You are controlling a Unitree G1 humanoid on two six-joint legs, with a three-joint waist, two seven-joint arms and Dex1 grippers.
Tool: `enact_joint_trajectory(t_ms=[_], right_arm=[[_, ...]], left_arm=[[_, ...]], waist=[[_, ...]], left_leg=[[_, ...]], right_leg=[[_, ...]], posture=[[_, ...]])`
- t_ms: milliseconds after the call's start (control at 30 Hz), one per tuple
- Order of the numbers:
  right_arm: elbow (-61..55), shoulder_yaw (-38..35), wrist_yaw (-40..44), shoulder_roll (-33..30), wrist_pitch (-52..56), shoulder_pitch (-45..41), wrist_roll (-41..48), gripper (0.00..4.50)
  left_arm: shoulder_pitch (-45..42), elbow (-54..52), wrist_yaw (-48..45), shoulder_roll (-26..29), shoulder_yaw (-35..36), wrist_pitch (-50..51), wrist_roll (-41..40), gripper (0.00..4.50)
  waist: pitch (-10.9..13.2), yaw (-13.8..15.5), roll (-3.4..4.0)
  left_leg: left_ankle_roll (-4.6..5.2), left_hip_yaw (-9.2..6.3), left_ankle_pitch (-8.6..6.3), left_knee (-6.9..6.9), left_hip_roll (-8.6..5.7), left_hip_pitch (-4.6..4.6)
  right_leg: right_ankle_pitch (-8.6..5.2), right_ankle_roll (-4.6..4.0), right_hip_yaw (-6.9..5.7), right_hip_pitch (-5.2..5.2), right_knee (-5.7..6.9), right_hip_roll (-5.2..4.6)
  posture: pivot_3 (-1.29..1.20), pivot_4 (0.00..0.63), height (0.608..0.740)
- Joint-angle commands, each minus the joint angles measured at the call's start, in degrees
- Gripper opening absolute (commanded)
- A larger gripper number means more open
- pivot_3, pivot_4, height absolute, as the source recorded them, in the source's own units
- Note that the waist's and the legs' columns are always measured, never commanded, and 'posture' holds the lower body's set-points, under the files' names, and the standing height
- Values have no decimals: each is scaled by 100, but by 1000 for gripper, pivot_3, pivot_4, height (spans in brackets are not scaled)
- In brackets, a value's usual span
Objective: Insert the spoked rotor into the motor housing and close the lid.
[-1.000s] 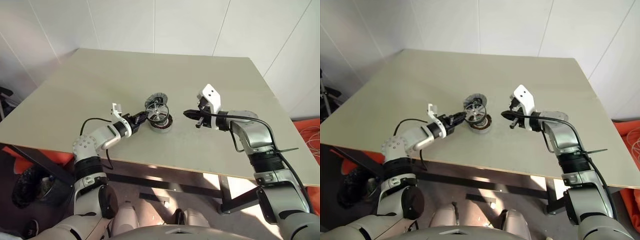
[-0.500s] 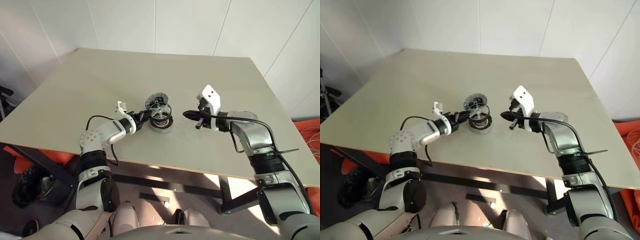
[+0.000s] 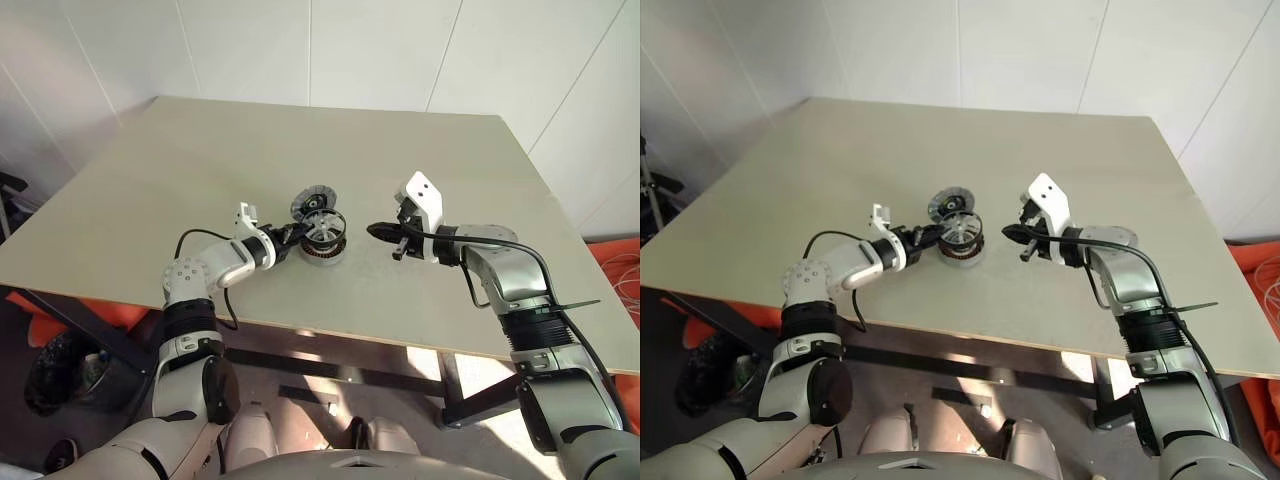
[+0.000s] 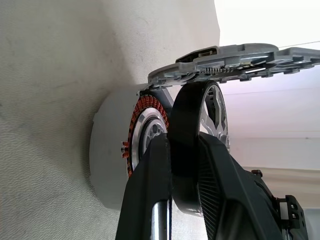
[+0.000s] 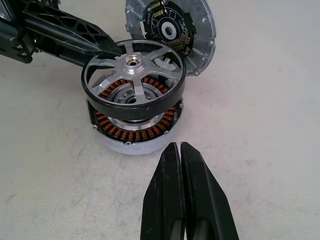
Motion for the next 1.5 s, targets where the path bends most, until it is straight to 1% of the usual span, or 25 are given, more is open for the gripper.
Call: enact_joint_trajectory(t_ms=[33,167,233,467,633,933,1033,1133,1200,1300,1367,1433,1500], right_arm=[[-135,-127,-30,-20,-133,-145,95,0],[-34,-153,-169,12,-156,-189,51,0],[10,-156,-211,24,-170,-220,57,0],[128,-130,-307,63,-250,-278,54,0],[160,-115,-318,72,-282,-274,42,0],[237,-106,-305,81,-360,-286,39,0],[211,-80,-282,147,-359,-312,78,0],[227,0,-355,385,-307,-369,87,0],[303,88,-423,588,-312,-410,42,0],[447,176,-614,889,-258,-511,-31,0],[566,261,-685,1060,-278,-592,-73,0],[759,312,-761,1211,-326,-698,-115,0],[933,333,-795,1313,-366,-786,-140,0]], left_arm=[[-71,-120,-4,44,-48,9,-19,382],[-63,-153,9,64,-100,-31,79,382],[-66,-137,-3,67,-106,-37,119,1098],[-60,-158,-16,83,-127,31,157,3238],[-55,-332,-11,148,-109,96,91,3238],[52,-780,31,447,21,274,-72,3238],[136,-1091,-123,591,-108,292,-20,3238],[304,-1528,-494,880,-511,84,314,3238],[398,-1736,-751,1095,-831,-233,667,3238],[491,-1935,-1193,1398,-1243,-887,1225,3238],[542,-2065,-1562,1567,-1524,-1641,1719,3238],[579,-2116,-1789,1683,-1667,-1824,1882,3238],[602,-2132,-1886,1702,-1696,-1788,1879,3238]], waist=[[0,0,0],[0,0,0],[0,0,0],[0,-1,0],[0,-6,0],[0,-10,0],[0,-10,0],[0,-14,0],[0,-40,0],[0,-42,0],[0,-45,0],[0,-39,0],[0,-35,0]], left_leg=[[0,0,0,0,0,0],[0,0,0,0,0,0],[0,0,0,0,0,0],[0,0,0,0,0,9],[0,0,0,0,0,25],[0,-1,-1,-6,1,21],[2,-1,-1,-6,0,19],[1,-1,-1,-9,2,20],[0,-1,-1,-12,3,22],[-1,-1,0,-16,4,22],[-2,-1,0,-17,3,21],[-2,-3,1,-18,3,19],[-3,-4,1,-19,2,18]], right_leg=[[0,0,0,0,0,0],[0,0,0,0,0,0],[0,0,0,0,0,0],[0,0,-1,11,0,0],[0,1,-1,28,-3,0],[0,1,-5,26,-13,0],[0,1,-5,27,-15,0],[0,1,-7,26,-15,0],[0,1,-7,24,-15,1],[0,1,-9,23,-15,1],[0,1,-8,23,-15,0],[0,1,-9,22,-16,1],[0,1,-9,22,-16,0]], posture=[[0,0,740],[0,0,740],[0,0,740],[0,0,740],[0,0,740],[0,0,740],[0,0,740],[0,0,740],[0,0,740],[0,0,740],[0,0,740],[0,0,740],[0,0,740]])
